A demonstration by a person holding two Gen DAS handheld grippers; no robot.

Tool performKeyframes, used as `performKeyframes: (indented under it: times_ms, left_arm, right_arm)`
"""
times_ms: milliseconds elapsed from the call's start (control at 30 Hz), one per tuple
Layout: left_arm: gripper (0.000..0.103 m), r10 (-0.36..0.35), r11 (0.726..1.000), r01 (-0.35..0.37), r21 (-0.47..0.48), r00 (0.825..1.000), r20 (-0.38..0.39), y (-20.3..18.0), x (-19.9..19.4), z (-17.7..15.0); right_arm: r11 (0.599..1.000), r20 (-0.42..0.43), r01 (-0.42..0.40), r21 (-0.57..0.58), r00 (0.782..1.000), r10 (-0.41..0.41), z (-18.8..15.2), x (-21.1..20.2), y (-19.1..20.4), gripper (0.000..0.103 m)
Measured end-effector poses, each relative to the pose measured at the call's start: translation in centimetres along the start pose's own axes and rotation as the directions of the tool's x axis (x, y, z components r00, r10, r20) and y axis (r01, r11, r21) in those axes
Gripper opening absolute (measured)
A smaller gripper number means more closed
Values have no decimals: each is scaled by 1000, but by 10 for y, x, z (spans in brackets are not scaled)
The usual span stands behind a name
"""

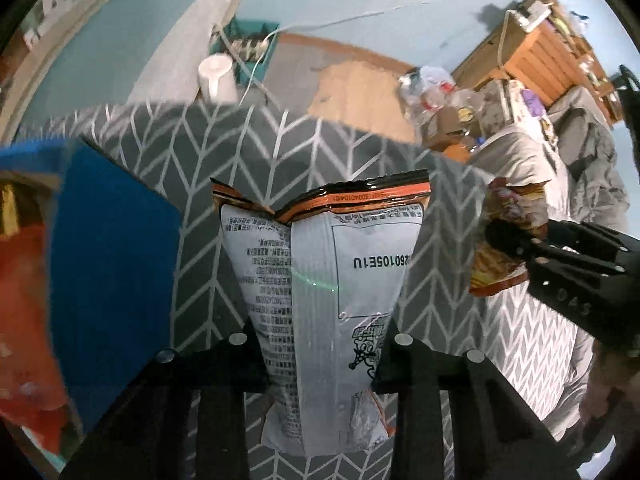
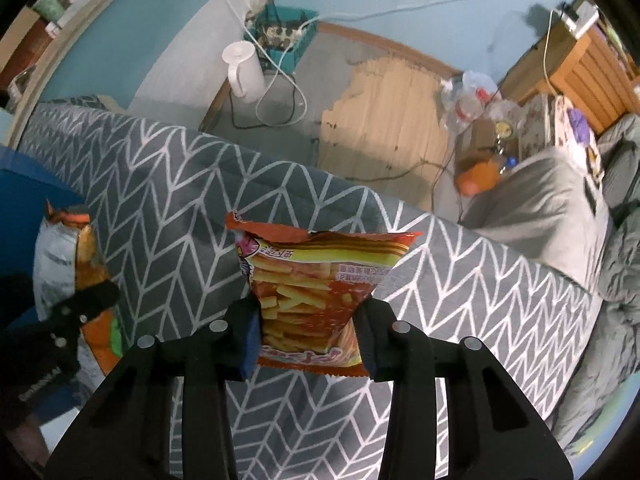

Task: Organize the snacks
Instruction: 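Lift the white bag and orange pack and carry them over the box with both grippers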

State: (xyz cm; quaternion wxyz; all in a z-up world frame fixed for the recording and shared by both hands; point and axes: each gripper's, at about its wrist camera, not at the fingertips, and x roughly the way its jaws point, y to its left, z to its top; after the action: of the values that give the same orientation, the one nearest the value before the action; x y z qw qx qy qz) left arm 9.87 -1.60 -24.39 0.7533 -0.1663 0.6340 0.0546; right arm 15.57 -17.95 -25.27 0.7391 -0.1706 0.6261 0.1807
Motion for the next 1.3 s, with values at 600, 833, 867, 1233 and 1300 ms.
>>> performKeyframes:
  times_ms: [600,833,867,1233,1300]
  left_arm:
    - [33,-78,997,74,23,979,191,-1,-107,-5]
    - [33,-82,996,84,3,967,242,16,-141,-18]
    - [33,-78,997,81,1,966,248,21,-145,-23]
    - [33,-51,992,84,-97,951,305,76,-184,-55]
    - [33,-35,989,78,-128,951,308,90,-187,-61]
  right_arm:
    - [997,171,-3,-76,985,16,-13,-96,32,37]
    - [993,206,-20,-120,977,45,-16,-122,54,37]
    - [992,209,-22,-126,977,49,-17,-123,56,37]
    - [968,218,-95,-234,965,148,-18,-140,114,37]
    - [962,212,-109,-252,963,165,-17,-139,125,37]
